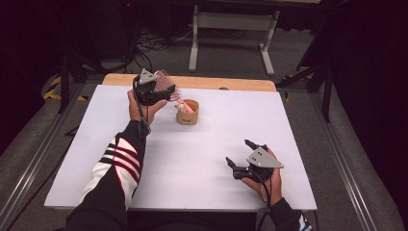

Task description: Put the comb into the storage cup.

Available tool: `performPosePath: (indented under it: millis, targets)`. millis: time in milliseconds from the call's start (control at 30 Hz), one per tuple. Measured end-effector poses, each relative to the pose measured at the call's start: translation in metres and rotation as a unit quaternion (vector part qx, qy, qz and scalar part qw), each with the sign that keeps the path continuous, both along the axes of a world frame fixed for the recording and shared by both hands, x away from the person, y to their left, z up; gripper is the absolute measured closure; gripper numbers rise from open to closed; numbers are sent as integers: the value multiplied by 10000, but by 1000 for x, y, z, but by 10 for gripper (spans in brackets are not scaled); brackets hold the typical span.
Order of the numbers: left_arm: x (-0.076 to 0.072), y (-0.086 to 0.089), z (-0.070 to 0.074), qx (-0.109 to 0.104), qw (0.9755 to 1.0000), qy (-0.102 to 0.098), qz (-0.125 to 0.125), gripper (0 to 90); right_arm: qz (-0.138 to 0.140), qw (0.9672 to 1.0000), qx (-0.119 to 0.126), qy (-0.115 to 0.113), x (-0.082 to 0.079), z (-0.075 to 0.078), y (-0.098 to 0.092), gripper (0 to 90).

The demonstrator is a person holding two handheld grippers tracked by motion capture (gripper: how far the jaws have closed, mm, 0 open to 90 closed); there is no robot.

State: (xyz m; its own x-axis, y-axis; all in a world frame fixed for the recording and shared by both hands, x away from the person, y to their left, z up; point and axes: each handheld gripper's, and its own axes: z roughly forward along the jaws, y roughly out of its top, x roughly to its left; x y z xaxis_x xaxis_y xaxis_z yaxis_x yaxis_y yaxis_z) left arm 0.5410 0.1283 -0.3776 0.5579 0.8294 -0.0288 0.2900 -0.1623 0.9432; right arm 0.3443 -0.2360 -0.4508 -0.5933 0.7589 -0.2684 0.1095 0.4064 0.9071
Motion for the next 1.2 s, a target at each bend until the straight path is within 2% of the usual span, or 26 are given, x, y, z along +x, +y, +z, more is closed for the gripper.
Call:
performPosePath:
  millis: [67, 233, 367, 433, 500, 667, 733, 900, 1100, 1133, 1200]
  targets:
    - [0, 1, 0, -31, 10000, 14, -46, 355, -3, 10000, 1, 2, 0, 0, 0, 126]
    - [-1, 4, 2, -26, 10000, -58, 33, 334, 0, 10000, -7, 9, 0, 0, 0, 126]
    - [-2, 8, 4, -30, 9999, -109, 42, 296, -1, 10000, -21, 17, 0, -1, 0, 127]
    - [-2, 10, 4, -97, 9999, -106, 32, 256, 27, 10000, -16, 31, 0, -1, 0, 131]
    - [-3, 12, 4, -33, 9999, -118, 114, 218, 35, 10000, -30, 36, 0, -1, 0, 131]
    - [-5, 18, 4, -44, 9998, -194, 45, 177, 38, 10000, -36, 31, 0, -1, 1, 131]
    - [-6, 20, 4, 22, 9998, -199, 83, 171, 32, 10000, -42, 22, 0, -1, 1, 132]
    - [-8, 23, 6, -38, 9997, -220, 59, 140, 28, 10000, -38, 2, -1, 0, 1, 132]
    - [-9, 26, 6, 149, 9998, -153, -7, 95, 21, 10000, -38, 4, 0, 0, 1, 132]
    - [-11, 27, 5, 316, 9993, -184, -25, 94, 20, 10000, -45, 6, 0, 0, 1, 131]
    - [-12, 28, 5, 365, 9991, -184, -66, 93, 22, 10000, -45, 4, 0, 0, 1, 132]
